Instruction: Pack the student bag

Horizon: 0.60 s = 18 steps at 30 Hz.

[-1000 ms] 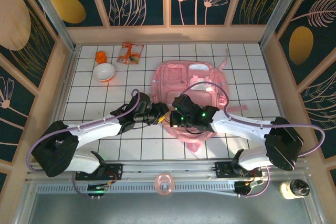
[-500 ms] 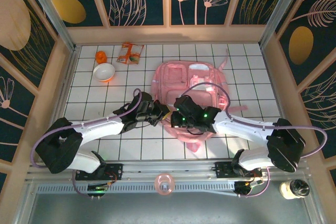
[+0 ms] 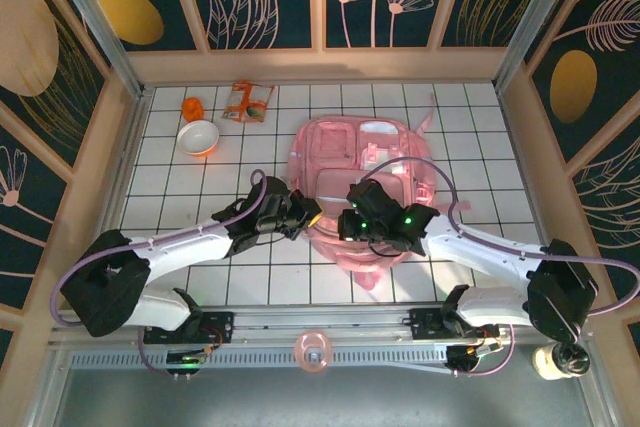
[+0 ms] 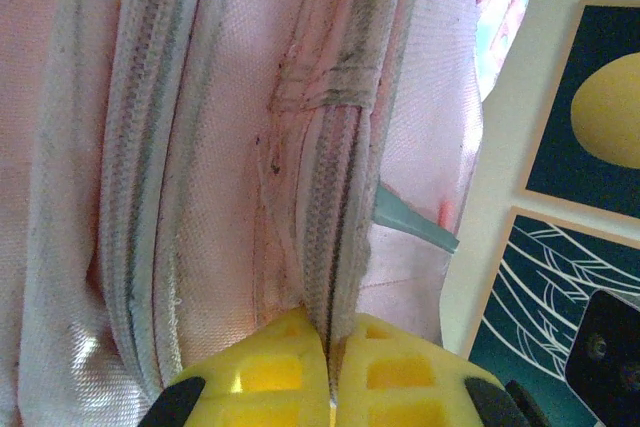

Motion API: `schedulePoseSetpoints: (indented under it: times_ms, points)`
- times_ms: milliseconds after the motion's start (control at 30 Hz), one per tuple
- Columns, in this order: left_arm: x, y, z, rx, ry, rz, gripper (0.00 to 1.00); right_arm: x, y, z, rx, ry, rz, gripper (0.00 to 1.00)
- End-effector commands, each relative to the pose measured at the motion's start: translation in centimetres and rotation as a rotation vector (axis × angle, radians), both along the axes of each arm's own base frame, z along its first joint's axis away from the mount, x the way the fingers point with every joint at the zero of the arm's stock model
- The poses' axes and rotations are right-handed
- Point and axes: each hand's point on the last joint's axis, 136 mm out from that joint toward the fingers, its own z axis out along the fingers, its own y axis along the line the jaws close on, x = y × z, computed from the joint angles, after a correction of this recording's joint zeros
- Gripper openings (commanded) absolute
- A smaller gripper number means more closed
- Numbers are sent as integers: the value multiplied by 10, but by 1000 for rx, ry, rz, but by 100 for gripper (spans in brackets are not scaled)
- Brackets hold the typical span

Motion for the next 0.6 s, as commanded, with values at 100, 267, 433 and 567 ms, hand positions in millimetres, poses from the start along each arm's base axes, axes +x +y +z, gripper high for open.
schedulePoseSetpoints:
  times_ms: [100, 267, 433, 567]
  points:
    - [3, 5, 5, -14, -17, 32, 0, 8, -5, -13, -44, -7, -50, 15]
    - [2, 3, 7, -24, -17, 26, 0, 10, -3, -20, -85, -15, -64, 18]
    - [2, 3, 9, -36, -20, 28, 0, 11, -4, -22, -109, -53, -104, 18]
    - [1, 4, 7, -32, -15, 31, 0, 12, -13, -23, -152, -82, -165, 14]
